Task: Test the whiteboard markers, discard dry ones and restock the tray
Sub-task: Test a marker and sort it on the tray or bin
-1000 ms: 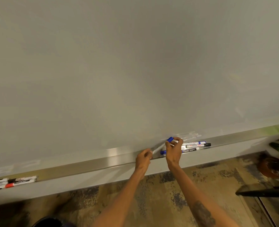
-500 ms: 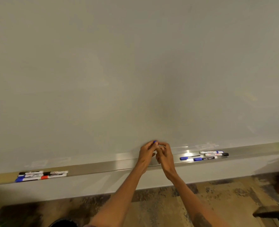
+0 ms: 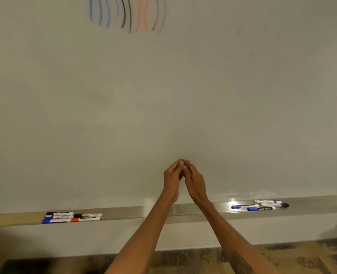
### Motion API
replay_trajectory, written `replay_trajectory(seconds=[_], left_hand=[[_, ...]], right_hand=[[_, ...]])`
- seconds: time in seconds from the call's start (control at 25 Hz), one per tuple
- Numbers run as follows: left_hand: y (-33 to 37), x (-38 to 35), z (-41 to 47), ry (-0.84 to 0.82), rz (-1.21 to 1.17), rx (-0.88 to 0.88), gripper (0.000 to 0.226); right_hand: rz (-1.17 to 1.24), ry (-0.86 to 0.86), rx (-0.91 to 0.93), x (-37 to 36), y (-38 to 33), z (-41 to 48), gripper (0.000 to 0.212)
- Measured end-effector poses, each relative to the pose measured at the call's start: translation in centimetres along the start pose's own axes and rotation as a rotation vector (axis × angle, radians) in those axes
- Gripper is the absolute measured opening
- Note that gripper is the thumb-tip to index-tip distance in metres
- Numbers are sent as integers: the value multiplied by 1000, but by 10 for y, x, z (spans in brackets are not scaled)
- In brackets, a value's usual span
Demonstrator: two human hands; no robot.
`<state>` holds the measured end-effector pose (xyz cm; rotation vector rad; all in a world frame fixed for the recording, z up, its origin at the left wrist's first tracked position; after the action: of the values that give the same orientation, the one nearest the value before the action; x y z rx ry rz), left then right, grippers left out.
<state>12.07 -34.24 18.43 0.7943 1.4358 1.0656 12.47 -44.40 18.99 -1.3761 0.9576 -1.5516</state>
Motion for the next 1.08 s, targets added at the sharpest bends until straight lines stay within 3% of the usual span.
replay_trajectory(seconds=[0.24,0.4,0.48,0.64,0.84,0.96,1.08], left_hand=[[51,6,10,44,-120,-54,20],[105,8,18,66,-140,-187,23],[140,13,21,107,-94,-303,26],[218,12,17,169,55,-579,21],[312,1,12,270,386,-1003,23],[342,-17,16,218,670,-1308,36],[349,-25,28,161,881,-1451,43]], right_hand=[[-76,109,155,0,-47,2,42],[136,95,209,-7,-81,-1,28],[212,101,238,-3,-106,3,35],[262,135,341,18,-180,12,48],[450,148,521,57,-271,17,23],[672,98,495,76,-301,33,25],[764,64,563,92,-319,41,33]])
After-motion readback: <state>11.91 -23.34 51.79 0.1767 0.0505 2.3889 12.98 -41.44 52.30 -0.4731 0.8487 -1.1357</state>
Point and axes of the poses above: each hand's wrist, its own z-axis towards the middle knuckle, its own x-axis out of the back of the hand, y = z × x, the point moved 8 cm from there along z, towards the middle knuckle, and after that the axes turned 6 degrees about -x, right-handed, at the moved point
